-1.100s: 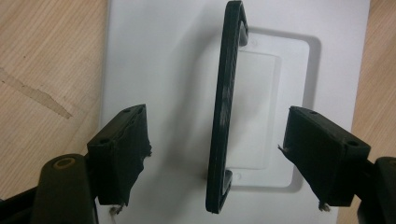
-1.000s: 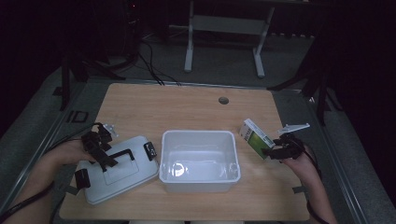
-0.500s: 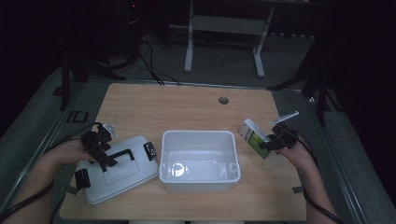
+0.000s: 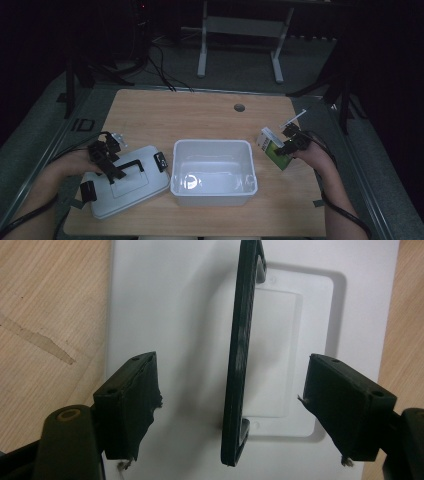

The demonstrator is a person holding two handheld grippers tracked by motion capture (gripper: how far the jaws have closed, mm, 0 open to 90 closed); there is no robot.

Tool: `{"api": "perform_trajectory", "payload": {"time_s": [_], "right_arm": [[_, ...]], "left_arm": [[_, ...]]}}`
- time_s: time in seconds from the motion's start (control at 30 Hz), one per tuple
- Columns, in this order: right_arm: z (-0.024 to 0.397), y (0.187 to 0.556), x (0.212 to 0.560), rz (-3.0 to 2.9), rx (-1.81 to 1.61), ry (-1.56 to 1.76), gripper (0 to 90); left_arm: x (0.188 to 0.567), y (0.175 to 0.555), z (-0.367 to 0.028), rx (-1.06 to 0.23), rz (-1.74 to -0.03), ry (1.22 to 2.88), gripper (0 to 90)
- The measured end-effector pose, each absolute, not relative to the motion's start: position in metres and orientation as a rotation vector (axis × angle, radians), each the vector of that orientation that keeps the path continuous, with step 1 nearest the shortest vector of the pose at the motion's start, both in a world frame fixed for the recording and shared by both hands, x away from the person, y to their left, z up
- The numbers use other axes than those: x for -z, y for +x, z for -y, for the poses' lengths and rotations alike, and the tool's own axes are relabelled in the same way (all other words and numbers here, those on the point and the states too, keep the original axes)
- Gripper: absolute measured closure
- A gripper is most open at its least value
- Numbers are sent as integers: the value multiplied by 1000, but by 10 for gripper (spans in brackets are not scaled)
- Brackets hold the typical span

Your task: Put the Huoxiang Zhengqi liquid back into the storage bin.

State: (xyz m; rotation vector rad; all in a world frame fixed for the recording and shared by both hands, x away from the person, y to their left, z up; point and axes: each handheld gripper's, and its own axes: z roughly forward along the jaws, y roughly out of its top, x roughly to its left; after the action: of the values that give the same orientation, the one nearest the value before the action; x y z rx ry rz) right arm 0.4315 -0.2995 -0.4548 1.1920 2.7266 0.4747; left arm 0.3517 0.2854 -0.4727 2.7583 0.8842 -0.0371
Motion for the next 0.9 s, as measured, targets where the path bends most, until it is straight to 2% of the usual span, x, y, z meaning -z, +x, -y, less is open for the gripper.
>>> {"api": "perform_trajectory", "payload": {"time_s": [0.33,0.43,0.9], "right_arm": [[291,441,456,-2768,-405,1181,497],[290,442,458,-2758,-393,1176,553],[288,443,461,-2719,-386,1217,632]], "left_arm": [[473,351,-285,35,-884,2753,227],[474,351,-286,30,-882,2758,227],[475,350,-284,27,-874,2763,227]]}}
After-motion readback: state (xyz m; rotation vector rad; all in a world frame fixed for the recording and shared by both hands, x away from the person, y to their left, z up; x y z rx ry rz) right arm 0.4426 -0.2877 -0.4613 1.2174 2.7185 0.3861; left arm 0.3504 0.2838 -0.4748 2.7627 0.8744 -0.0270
